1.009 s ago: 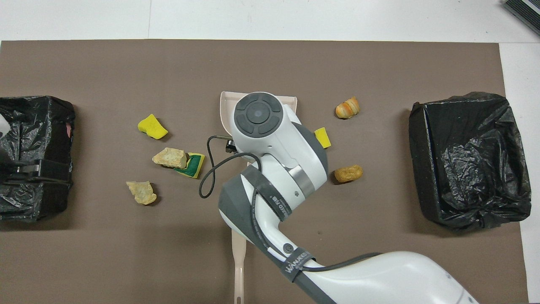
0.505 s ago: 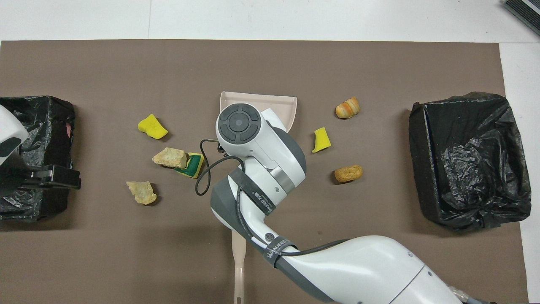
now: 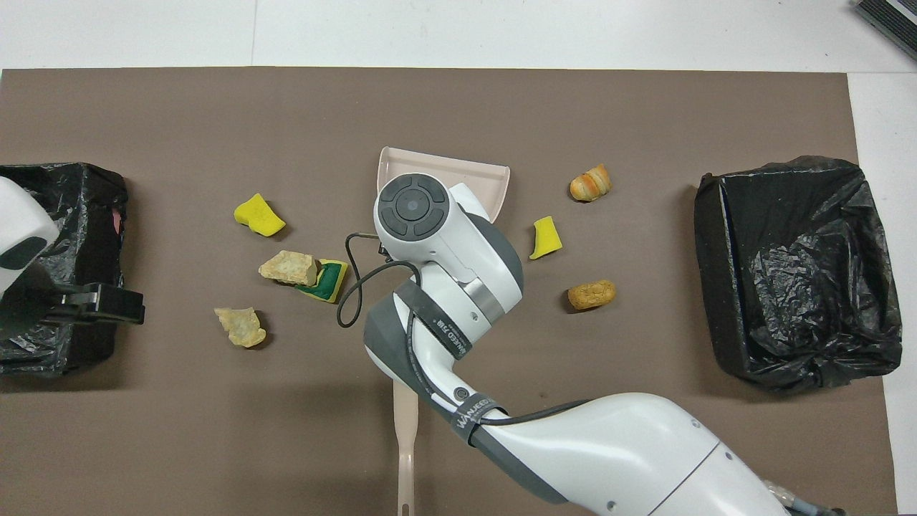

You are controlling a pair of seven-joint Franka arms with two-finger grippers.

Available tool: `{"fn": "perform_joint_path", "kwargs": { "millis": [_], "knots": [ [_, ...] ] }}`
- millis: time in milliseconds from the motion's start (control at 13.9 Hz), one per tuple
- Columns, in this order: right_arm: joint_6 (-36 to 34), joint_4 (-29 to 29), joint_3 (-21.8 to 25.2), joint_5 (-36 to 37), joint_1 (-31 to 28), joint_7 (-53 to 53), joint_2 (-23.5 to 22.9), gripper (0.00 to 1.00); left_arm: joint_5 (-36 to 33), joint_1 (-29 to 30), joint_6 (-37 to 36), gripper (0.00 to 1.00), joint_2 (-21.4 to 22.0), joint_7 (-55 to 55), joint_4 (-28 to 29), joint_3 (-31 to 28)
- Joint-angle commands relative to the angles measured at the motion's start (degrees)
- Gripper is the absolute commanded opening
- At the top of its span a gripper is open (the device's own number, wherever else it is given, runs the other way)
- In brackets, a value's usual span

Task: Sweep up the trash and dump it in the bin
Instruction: 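Reach the right gripper to the dustpan handle and grasp it, then lift the dustpan with the right gripper while the left gripper reaches the brush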

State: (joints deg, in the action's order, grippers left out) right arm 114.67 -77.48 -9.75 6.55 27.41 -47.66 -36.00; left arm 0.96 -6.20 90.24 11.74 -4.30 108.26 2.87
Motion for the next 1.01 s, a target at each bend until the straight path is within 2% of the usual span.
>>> {"fn": "perform_joint_path", "kwargs": {
  "millis": [0,144,288,432,577,721,937],
  "knots": [
    [-0.24,-2.05,-0.53,0.13,-1.75,8.25,3.9,0.0,0.53,-5.91,6.42,1.0,5.99,-5.86,8.61,-0.85],
    [-0.5,-3.89,-0.53,0.13,-3.23,15.8,6.71,0.0,0.53,-12.75,7.67,1.0,7.59,-13.06,12.05,-0.85],
    [-1.29,-7.31,-0.53,0.13,-4.64,26.95,10.23,0.0,0.62,-21.27,9.5,1.0,8.03,-21.15,14.6,-0.85],
    [-4.09,-7.77,-0.53,0.57,-5.96,40.73,11.38,0.0,0.97,-29.27,13.11,1.0,8.12,-28.1,16.97,-0.85],
    [-4.28,-7.77,-0.44,1.18,-7.63,53.75,11.39,0.0,1.67,-34.47,16.53,1.0,7.77,-31.89,19.17,-0.85],
    [-4.46,-7.77,-0.18,1.88,-8.78,63.51,11.21,0.0,1.68,-37.64,20.48,1.0,7.86,-33.83,23.9,-0.85],
    [-5.25,-7.77,-0.35,6.36,-11.06,77.32,10.86,0.0,1.68,-43.79,31.72,1.0,4.01,-41.9,30.67,-0.85]
  ]
}}
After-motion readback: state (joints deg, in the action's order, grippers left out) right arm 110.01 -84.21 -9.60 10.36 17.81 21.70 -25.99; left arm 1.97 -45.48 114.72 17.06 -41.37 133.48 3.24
